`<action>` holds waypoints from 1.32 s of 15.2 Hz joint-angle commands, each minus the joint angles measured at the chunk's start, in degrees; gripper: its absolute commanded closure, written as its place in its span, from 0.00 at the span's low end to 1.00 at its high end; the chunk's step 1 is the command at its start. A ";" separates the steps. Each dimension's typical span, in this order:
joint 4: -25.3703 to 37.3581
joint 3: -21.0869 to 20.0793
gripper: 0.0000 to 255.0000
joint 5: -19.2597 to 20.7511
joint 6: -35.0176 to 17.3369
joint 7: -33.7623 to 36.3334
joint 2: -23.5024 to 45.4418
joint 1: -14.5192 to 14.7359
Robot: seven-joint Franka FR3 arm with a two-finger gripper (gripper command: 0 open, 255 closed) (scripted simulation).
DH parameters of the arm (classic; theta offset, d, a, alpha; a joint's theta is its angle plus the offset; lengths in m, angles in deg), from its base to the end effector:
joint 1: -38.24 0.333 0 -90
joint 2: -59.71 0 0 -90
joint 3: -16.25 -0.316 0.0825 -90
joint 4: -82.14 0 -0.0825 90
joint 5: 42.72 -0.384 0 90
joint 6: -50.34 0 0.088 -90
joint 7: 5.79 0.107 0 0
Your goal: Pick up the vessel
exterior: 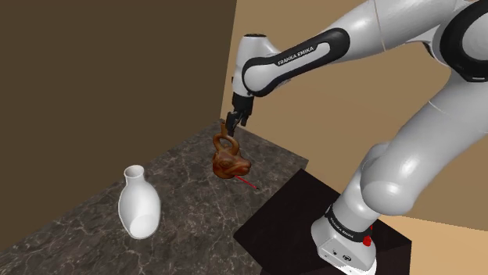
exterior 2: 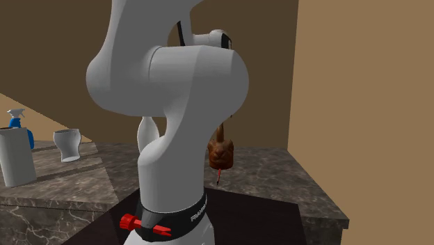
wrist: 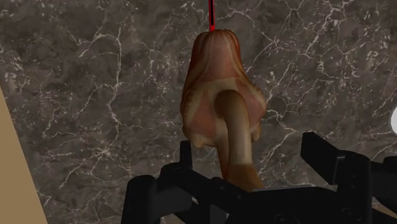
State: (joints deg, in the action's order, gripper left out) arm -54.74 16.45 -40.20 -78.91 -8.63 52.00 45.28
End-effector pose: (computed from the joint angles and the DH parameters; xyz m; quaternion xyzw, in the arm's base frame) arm 0.4741 0.0557 0.3718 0.9950 0.0982 0.0013 0.0168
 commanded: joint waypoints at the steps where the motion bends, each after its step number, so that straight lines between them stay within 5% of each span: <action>1: 1.81 -0.27 0.00 -0.06 -2.17 -0.46 3.49 0.35; 10: -0.32 -0.25 0.00 0.22 -8.21 -0.14 7.40 0.29; 11: -0.41 -0.21 1.00 0.22 -8.22 -0.23 7.33 0.25; 20: -0.32 -0.25 1.00 0.22 -8.20 -0.14 7.40 0.29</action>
State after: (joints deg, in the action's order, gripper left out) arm -55.09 16.22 -39.99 -87.12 -8.82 59.32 45.56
